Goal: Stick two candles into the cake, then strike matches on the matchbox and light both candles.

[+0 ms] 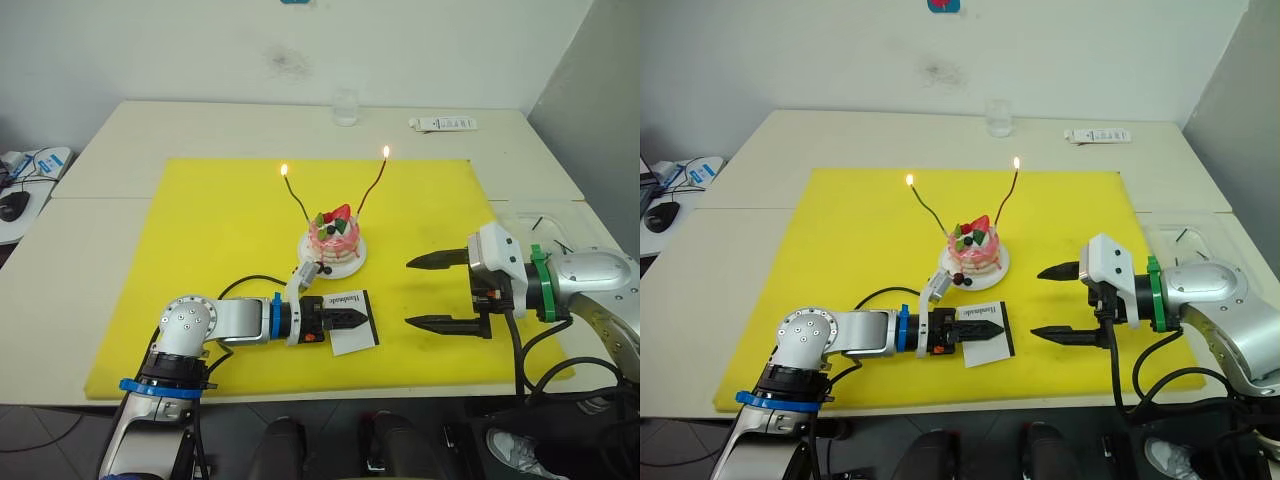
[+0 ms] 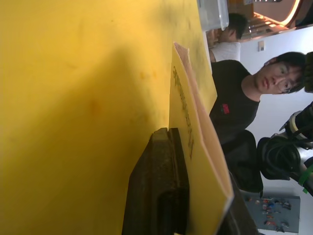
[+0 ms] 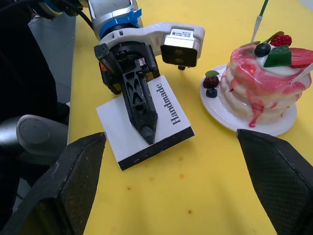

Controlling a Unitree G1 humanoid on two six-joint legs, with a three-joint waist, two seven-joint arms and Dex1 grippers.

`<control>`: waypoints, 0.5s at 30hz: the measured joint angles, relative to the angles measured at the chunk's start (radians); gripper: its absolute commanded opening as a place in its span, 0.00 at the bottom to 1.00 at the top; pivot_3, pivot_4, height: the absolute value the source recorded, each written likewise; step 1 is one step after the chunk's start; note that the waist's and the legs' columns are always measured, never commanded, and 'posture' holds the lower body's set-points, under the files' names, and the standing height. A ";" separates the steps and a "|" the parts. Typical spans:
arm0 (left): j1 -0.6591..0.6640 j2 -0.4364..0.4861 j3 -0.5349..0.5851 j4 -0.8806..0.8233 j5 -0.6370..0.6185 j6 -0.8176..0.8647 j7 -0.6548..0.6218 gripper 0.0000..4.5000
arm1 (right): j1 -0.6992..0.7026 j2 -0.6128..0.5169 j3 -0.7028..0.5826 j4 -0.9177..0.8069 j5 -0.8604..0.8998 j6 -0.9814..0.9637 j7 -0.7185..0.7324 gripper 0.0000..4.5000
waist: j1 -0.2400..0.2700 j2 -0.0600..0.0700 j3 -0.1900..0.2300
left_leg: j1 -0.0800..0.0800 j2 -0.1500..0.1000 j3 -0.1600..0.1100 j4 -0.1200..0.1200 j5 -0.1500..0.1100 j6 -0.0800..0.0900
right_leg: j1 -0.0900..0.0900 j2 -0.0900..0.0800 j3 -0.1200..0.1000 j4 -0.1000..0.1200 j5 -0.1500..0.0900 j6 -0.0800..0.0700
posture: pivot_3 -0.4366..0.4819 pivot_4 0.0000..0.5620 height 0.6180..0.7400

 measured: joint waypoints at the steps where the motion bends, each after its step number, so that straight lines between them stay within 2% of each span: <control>1: -0.003 -0.004 0.002 0.003 0.002 0.002 -0.003 0.38 | 0.000 0.000 0.000 0.000 0.000 -0.001 -0.003 1.00 | 0.000 0.000 0.000 | 0.000 0.000 0.000 0.000 0.000 0.000 | 0.000 0.000 0.000 0.000 0.000 0.000 | 0.48 0.27 1.00; 10: -0.003 -0.018 0.048 -0.010 -0.011 0.035 -0.027 0.97 | 0.003 0.002 0.000 0.002 -0.002 -0.009 -0.007 1.00 | 0.000 0.000 0.000 | 0.001 0.000 -0.001 0.001 0.000 0.000 | 0.000 0.000 0.000 0.003 0.000 0.000 | 0.48 0.27 1.00; 15: 0.019 0.014 0.096 -0.029 -0.031 0.036 -0.013 0.99 | 0.003 0.002 0.000 0.008 -0.015 -0.013 -0.007 1.00 | -0.006 0.000 0.000 | 0.003 0.001 -0.002 0.000 0.000 0.000 | 0.000 0.001 0.000 0.004 0.000 0.000 | 0.48 0.27 1.00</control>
